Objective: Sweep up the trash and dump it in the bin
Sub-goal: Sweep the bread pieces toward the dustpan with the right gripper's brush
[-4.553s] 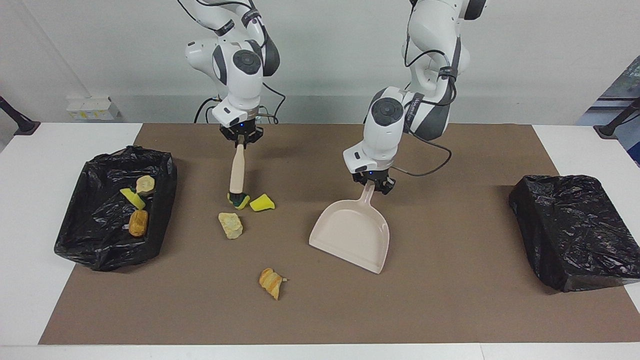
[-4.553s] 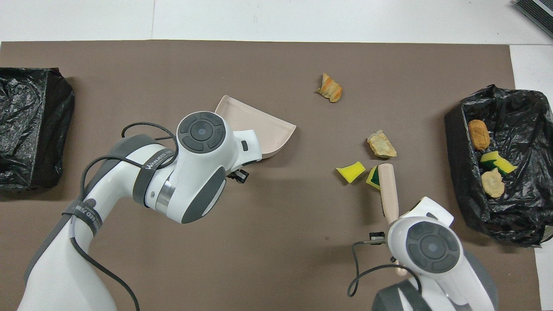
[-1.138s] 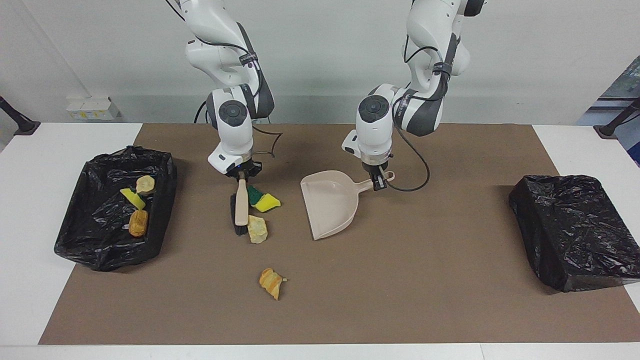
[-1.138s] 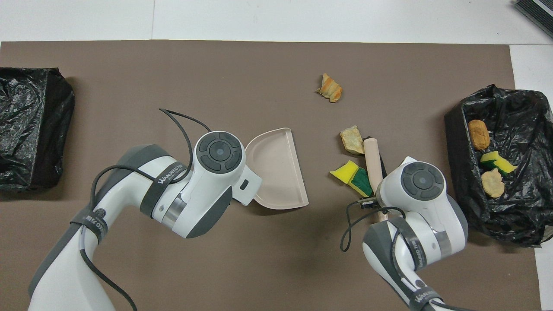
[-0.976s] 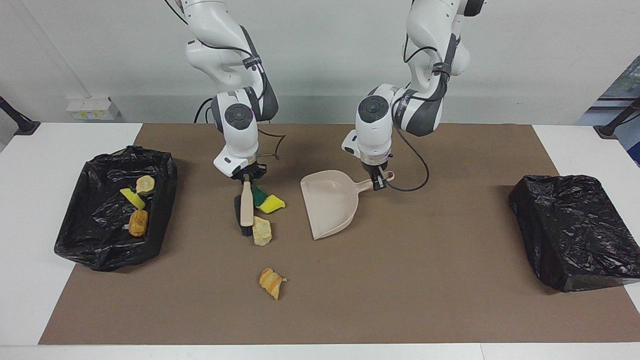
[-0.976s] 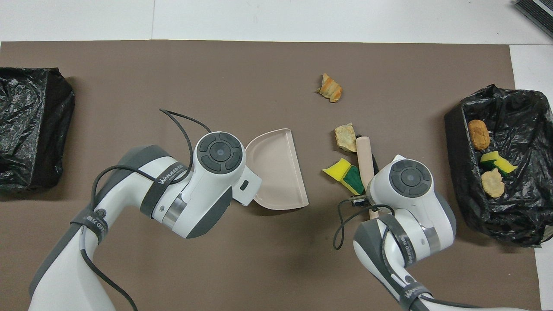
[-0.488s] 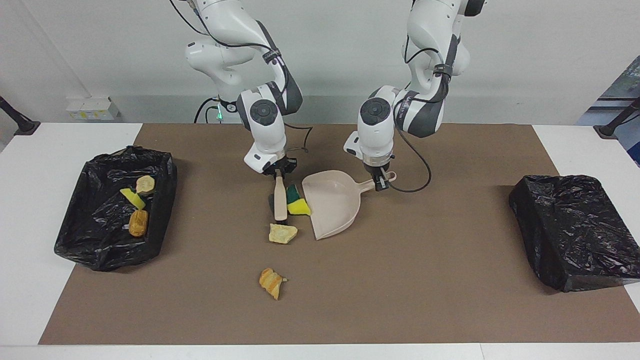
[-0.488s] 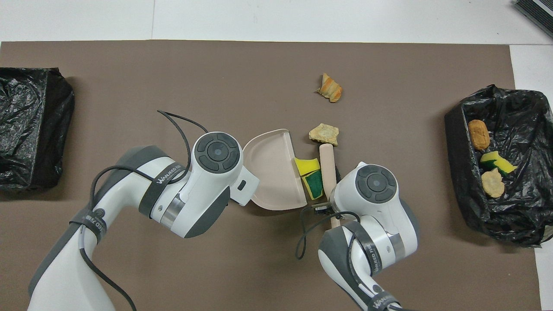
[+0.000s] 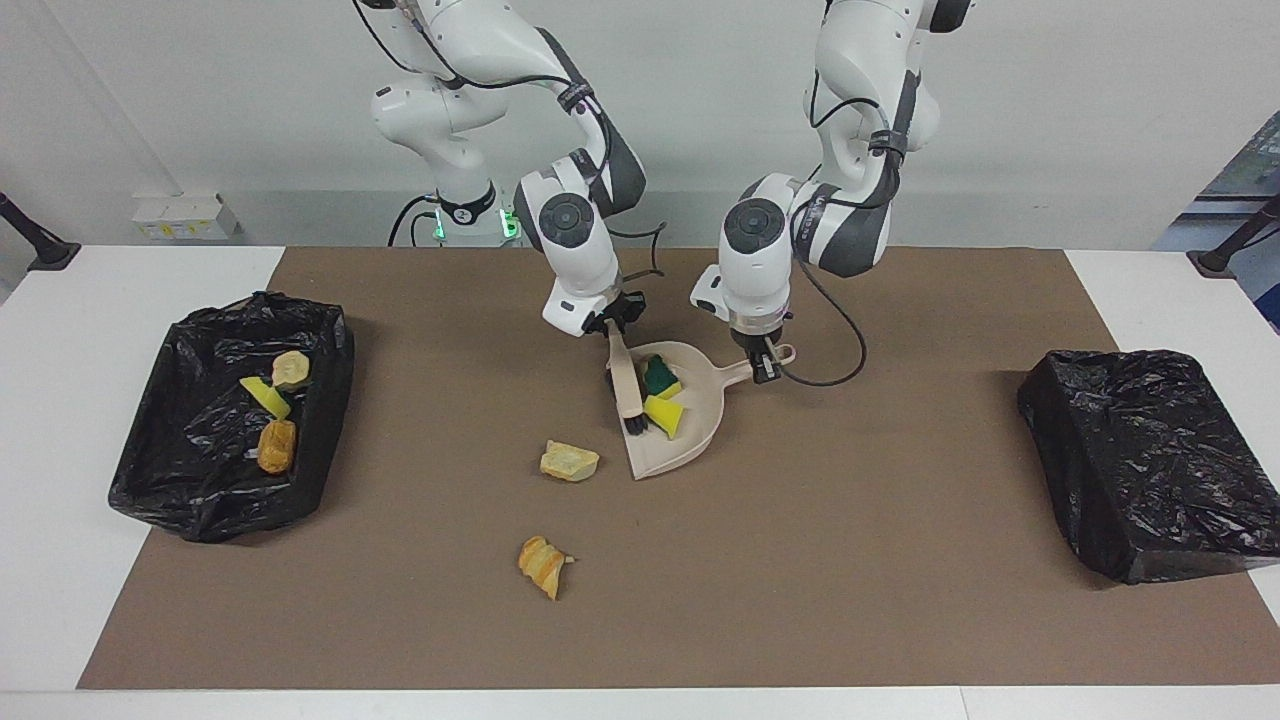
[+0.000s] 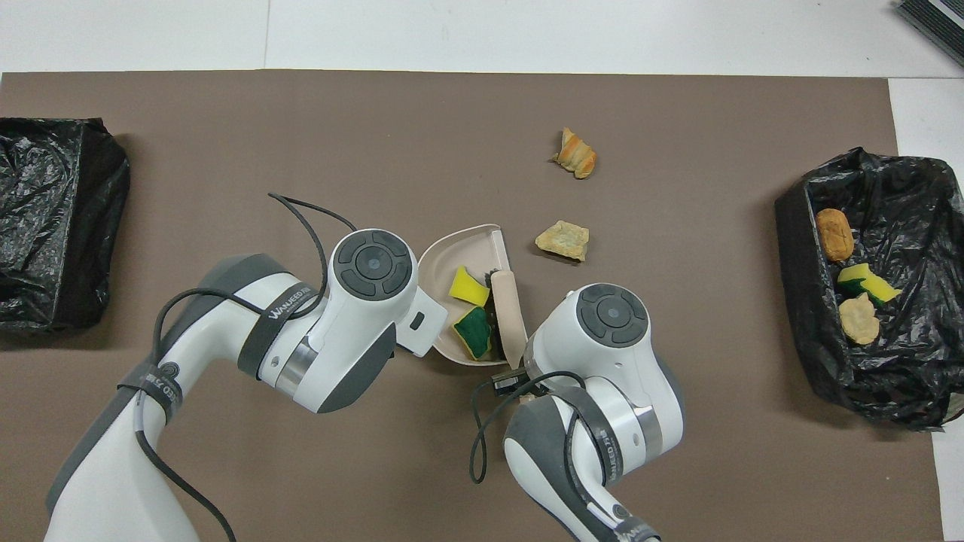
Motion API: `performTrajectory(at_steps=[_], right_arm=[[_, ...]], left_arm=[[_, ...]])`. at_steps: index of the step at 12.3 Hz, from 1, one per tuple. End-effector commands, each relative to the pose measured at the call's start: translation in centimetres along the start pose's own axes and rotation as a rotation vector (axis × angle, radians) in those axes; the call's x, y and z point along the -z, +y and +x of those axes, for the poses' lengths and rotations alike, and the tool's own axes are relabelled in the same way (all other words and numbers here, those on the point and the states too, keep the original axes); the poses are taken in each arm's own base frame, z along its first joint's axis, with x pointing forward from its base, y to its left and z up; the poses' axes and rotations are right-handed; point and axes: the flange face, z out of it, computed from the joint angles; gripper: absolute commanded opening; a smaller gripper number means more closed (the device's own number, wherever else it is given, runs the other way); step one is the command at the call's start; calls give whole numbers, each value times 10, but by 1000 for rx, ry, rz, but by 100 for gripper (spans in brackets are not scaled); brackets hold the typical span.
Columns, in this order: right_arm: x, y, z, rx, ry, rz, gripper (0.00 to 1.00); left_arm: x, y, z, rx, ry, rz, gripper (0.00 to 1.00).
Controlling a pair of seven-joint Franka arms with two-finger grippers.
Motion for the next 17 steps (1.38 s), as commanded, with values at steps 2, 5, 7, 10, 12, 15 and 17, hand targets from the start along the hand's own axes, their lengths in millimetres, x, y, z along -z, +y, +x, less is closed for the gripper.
performTrajectory(at_steps=[2,5,7,10,12,15,17], right_arm=[[40,7,18,4,-2,52,0],[71,42,43,45,73,-104,0],[81,71,64,63,105,-218,0],[101,116,99,156,138,-363,0],[99,139,123,240,125,-473,0],[95,169,173,282,141,-599,0],[91,179,196,314,144,-694,0]], left_arm=[[0,-3,-8,78,29,29,0],[1,-20,-17,232,49,37,0],[5,-31,-25,275,35,19,0],[4,-28,-19,332,63,-39,0],[4,-19,-12,352,57,-44,0],[3,-6,-7,378,41,-53,0],[0,-3,-8,375,33,-59,0]])
